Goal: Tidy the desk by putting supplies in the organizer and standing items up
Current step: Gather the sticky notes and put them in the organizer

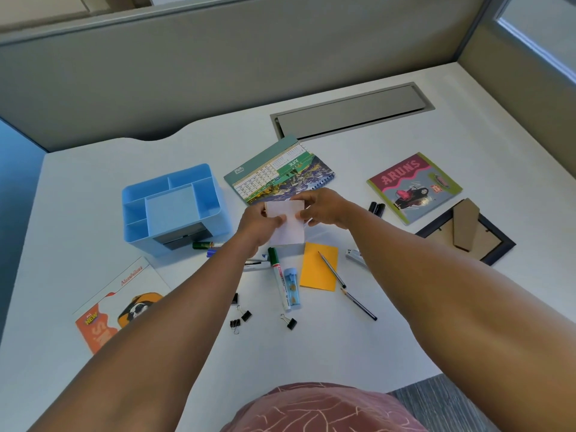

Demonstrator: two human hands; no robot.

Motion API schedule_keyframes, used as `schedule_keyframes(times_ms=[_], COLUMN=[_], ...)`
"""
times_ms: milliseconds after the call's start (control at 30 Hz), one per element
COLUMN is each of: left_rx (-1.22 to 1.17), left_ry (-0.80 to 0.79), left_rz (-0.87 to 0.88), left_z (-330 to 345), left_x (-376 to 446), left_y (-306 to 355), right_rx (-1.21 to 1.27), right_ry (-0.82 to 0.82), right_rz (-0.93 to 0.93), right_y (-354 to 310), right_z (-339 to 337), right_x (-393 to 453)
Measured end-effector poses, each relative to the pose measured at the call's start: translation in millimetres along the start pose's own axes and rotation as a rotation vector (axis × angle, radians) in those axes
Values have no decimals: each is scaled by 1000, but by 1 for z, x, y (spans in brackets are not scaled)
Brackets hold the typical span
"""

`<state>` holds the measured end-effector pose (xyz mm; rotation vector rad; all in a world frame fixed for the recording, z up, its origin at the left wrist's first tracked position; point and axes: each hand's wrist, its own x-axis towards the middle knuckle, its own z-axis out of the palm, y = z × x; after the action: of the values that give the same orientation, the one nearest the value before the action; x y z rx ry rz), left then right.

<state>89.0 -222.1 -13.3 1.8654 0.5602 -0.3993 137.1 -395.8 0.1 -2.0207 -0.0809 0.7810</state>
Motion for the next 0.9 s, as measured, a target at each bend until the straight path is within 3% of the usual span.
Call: schedule_keyframes(times_ms=[200,567,900], left_rx=[265,293,235], left_ry=[50,14,129], left_rz=[183,282,392], left_z=[10,10,5], left_x=[-7,-20,-22], left_y=[-6,-17,-16], right_rx=[-130,-190,-41], right_ry=[99,46,221], right_rz=[-38,-30,-99], right_y=[15,19,12], right_z=[-5,-5,-1], right_x=[-5,-10,-12])
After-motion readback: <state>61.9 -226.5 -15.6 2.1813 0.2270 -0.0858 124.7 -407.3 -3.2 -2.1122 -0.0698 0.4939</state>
